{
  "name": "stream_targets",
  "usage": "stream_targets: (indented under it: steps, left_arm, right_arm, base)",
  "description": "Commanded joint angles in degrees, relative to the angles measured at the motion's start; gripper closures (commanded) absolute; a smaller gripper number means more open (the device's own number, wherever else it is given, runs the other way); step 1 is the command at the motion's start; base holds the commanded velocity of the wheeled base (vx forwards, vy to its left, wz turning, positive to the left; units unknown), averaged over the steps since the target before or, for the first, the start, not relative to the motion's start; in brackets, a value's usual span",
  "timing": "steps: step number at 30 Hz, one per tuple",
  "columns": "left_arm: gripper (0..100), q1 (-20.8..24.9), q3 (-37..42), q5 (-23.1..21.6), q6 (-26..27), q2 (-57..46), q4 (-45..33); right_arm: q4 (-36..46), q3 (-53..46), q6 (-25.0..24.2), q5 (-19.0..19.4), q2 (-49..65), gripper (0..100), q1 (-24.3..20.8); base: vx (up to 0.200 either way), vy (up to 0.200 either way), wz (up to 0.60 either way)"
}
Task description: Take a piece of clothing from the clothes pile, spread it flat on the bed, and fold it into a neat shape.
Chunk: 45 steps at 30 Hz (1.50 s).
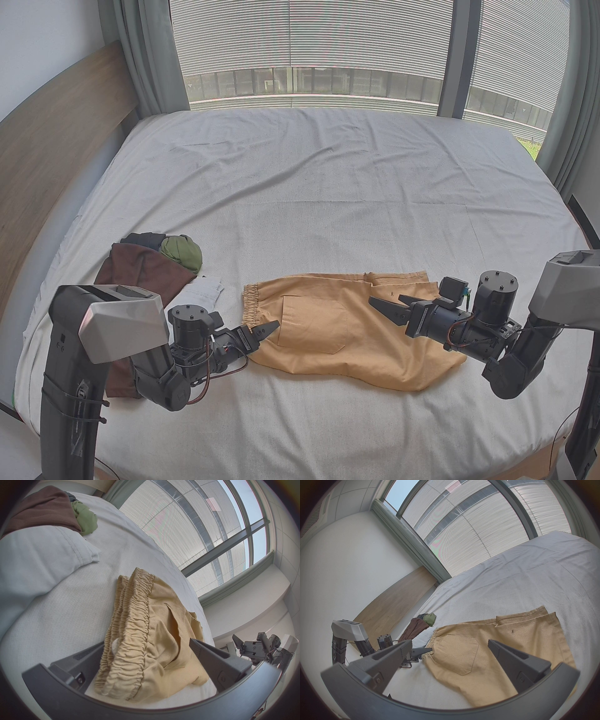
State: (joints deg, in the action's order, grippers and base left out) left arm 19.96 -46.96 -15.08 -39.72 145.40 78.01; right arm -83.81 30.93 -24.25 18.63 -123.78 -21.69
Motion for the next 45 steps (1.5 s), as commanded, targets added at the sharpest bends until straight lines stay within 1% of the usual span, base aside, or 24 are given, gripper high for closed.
stream_targets:
  steps: [1, 6, 11, 12, 15, 17, 20, 21, 24, 25, 29, 32, 40, 45]
  left_arm:
    - [0, 0.35, -1.29, -0.04, -0.1, 0.15, -0.49]
    - [0, 0.35, -1.91, 0.14, -1.68, 0.24, -0.75]
    - [0, 0.0, -2.26, 0.75, -2.12, 0.68, -0.66]
    - [100, -0.09, -2.26, 0.75, -2.38, 0.68, -0.66]
    - [100, -0.18, -1.73, 0.93, -2.91, 0.5, -0.22]
    - [100, -0.62, -0.5, 1.81, -2.91, 0.15, 0.04]
    - [100, -1.41, 2.75, 2.86, -2.82, -1.43, 1.71]
    - [100, -2.38, 4.68, 2.86, -2.73, -2.4, 3.47]
    - [100, -3.17, 6.7, 2.95, -2.65, -3.28, 4.87]
    - [100, -3.87, 9.08, 2.86, -2.56, -4.51, 6.28]
    - [100, -5.45, 12.94, 2.86, -2.03, -6.44, 8.04]
    - [100, -7.3, 16.2, 2.78, -0.8, -7.32, 10.41]
    - [100, -10.38, 20.5, 2.25, 0.34, -9.43, 10.59]
    - [100, -12.49, 23.32, 0.05, 0.61, -11.8, 10.67]
  right_arm:
    - [-0.04, -0.08, -0.01, 0.01, 0.03, 0, -0.02]
    - [-0.04, -0.08, -0.01, 0.01, -0.14, 0, -0.2]
    - [-0.04, -0.08, -0.01, 0.01, -0.14, 0, -0.2]
    - [-0.04, -0.08, -0.01, 0.01, -0.32, 0, -0.11]
    - [-0.04, -0.34, -0.01, 0.01, -0.58, 0, -0.2]
    - [-0.13, -0.52, 0.08, 0.01, -0.67, 0, -0.2]
    - [-0.13, -0.52, 0.08, 0.01, -1.02, 0, -0.11]
    - [-0.04, -0.52, 0.08, 0.01, -1.02, 0, -0.11]
    - [-0.04, -0.61, 0.08, 0.01, -1.11, 0, -0.2]
    - [-0.04, -0.78, 0.08, 0.01, -1.2, 0, -0.37]
    - [-0.13, -0.87, 0.08, -0.08, -1.9, 0, -0.55]
    - [-0.04, -0.87, 0.08, -0.08, -2.34, 0, -0.55]
    - [-0.04, -0.96, 0.08, -0.08, -3.13, 0, -0.64]
    - [-0.13, -1.22, 0.17, -0.08, -4.01, 0, -0.9]
  base:
    - [0.0, 0.0, 0.0]
    - [0.0, 0.0, 0.0]
    - [0.0, 0.0, 0.0]
    - [0.0, 0.0, 0.0]
    - [0.0, 0.0, 0.0]
    - [0.0, 0.0, 0.0]
    - [0.0, 0.0, 0.0]
    - [0.0, 0.0, 0.0]
    - [0.0, 0.0, 0.0]
    - [0.0, 0.0, 0.0]
    - [0.0, 0.0, 0.0]
    - [0.0, 0.0, 0.0]
    - [0.0, 0.0, 0.0]
    - [0.0, 0.0, 0.0]
